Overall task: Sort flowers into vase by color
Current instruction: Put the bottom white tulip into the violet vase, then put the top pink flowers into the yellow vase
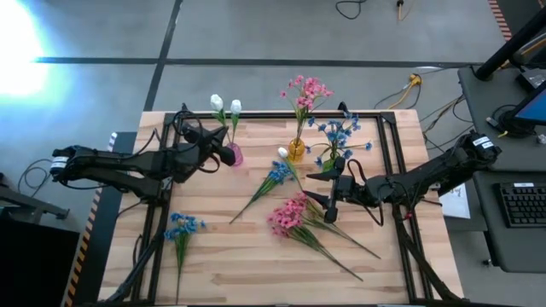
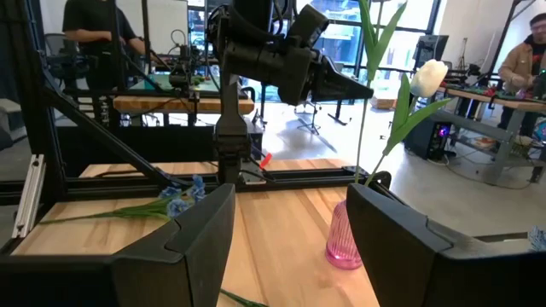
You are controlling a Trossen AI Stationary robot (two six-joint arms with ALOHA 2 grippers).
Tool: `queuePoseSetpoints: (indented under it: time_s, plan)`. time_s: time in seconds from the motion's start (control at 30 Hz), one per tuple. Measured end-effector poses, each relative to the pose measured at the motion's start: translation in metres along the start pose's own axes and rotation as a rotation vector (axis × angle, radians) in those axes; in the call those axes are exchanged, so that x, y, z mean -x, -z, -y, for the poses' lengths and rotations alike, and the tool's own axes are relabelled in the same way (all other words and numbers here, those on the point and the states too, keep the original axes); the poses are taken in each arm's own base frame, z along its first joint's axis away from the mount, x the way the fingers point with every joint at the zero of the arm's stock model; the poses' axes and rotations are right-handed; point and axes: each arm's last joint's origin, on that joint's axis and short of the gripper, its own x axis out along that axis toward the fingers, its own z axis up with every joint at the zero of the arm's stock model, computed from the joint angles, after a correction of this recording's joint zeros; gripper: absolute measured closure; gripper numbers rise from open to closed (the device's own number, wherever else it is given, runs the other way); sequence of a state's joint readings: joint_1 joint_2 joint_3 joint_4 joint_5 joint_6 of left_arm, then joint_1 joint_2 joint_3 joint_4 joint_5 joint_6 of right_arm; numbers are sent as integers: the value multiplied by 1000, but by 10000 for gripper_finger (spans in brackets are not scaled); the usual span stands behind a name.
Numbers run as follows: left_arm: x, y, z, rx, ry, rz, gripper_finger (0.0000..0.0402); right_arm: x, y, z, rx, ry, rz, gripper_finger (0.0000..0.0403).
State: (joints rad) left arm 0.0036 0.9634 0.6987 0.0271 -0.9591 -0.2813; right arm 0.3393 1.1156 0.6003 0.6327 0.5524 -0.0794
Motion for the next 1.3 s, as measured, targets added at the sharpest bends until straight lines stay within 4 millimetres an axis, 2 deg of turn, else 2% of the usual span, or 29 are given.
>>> queuePoseSetpoints:
  time_s: [0.2, 0.3, 0.83, 1.07, 1.3]
  plan:
    - [0, 1, 0, 8, -1, -6, 401, 0, 0, 0, 0, 0, 0, 183]
    - [0, 2, -1, 13, -3, -11, 388, 0, 0, 0, 0, 0, 0, 183]
    - [2, 6, -2, -2, 69, -78, 234, 0, 0, 0, 0, 0, 0, 183]
    - [7, 1, -6, -64, 68, -191, 200, 0, 0, 0, 0, 0, -1, 183]
    - [21, -13, -13, -99, 176, -446, 194, 0, 1, 0, 4, 0, -7, 183]
